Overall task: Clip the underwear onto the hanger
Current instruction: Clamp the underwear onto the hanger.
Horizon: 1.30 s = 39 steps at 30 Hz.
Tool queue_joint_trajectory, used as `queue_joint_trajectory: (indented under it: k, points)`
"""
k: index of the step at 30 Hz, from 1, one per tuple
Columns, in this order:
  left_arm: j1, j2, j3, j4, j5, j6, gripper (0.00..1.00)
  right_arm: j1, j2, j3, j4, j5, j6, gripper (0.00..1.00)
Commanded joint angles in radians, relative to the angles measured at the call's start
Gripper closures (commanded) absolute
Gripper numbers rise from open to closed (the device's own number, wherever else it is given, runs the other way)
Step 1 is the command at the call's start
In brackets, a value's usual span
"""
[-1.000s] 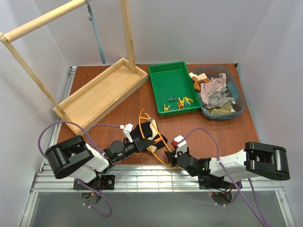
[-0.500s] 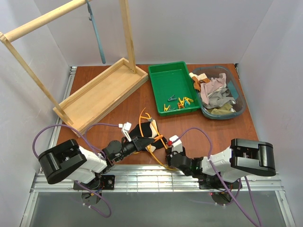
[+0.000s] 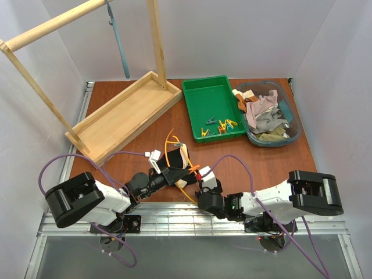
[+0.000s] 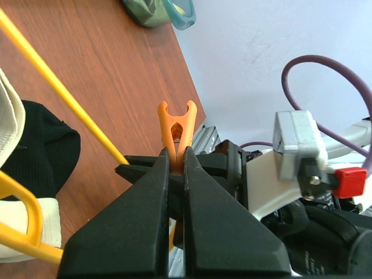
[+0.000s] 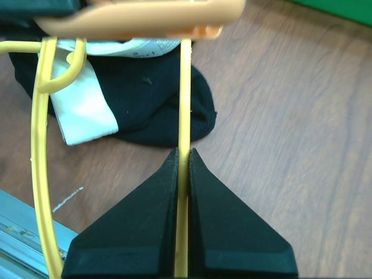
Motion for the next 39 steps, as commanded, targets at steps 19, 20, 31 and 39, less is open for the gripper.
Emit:
queue_joint_trajectory:
  k: [19, 20, 31, 39]
  points:
    - [-0.006, 0.015, -0.146, -0.032, -0.041, -0.022, 1.00, 0.117, -0.105, 0.145, -0.361, 0.383, 0.190, 0.99]
    - [-0.005, 0.037, -0.151, -0.009, -0.035, -0.028, 1.00, 0.126, -0.105, 0.146, -0.360, 0.388, 0.187, 0.99]
    - [-0.008, 0.284, -0.191, 0.380, 0.030, -0.069, 1.00, 0.151, -0.079, 0.168, -0.361, 0.391, 0.184, 0.99]
    - [-0.019, 0.201, -0.192, 0.332, 0.016, -0.025, 1.00, 0.151, -0.071, 0.163, -0.360, 0.379, 0.200, 0.99]
